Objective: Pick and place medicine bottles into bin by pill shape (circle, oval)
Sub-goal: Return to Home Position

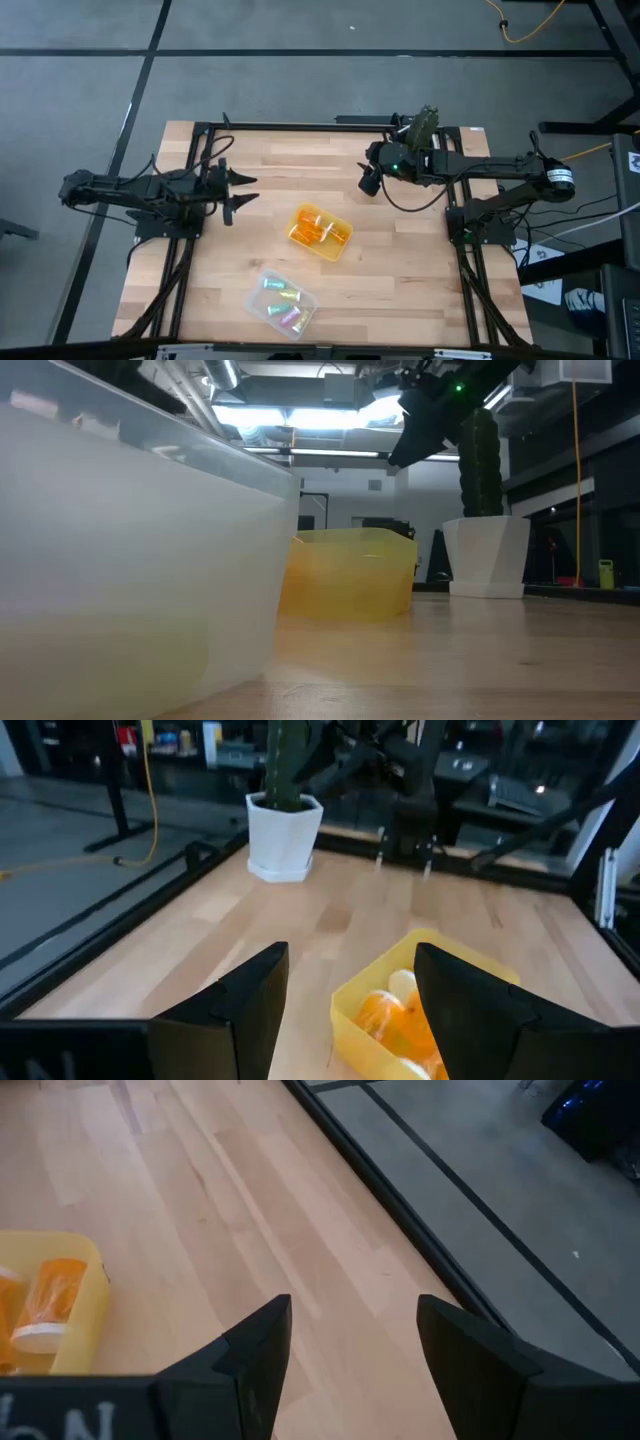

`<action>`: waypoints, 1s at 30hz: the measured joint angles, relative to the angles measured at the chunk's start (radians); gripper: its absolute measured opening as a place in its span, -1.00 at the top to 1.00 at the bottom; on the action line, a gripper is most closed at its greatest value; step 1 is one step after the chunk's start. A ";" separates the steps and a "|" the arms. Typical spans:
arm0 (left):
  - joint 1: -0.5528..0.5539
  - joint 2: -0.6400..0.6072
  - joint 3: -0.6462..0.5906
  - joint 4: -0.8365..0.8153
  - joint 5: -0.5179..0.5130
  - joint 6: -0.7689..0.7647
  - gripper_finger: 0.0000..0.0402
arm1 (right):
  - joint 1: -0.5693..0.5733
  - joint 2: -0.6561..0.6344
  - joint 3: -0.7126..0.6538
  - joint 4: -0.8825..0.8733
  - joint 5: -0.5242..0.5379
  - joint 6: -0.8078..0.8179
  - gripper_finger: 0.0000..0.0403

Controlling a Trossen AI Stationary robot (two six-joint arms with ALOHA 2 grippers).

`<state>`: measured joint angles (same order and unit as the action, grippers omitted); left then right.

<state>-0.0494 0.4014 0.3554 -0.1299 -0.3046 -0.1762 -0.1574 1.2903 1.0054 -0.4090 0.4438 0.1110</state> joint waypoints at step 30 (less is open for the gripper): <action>0.001 -0.304 -0.348 0.296 0.076 -0.019 -0.05 | -0.030 0.000 0.001 0.113 -0.003 -0.015 -0.08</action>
<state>-0.0483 0.0976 0.0078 0.1663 -0.2290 -0.1947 -0.1879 1.2907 1.0065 -0.2962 0.4412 0.0956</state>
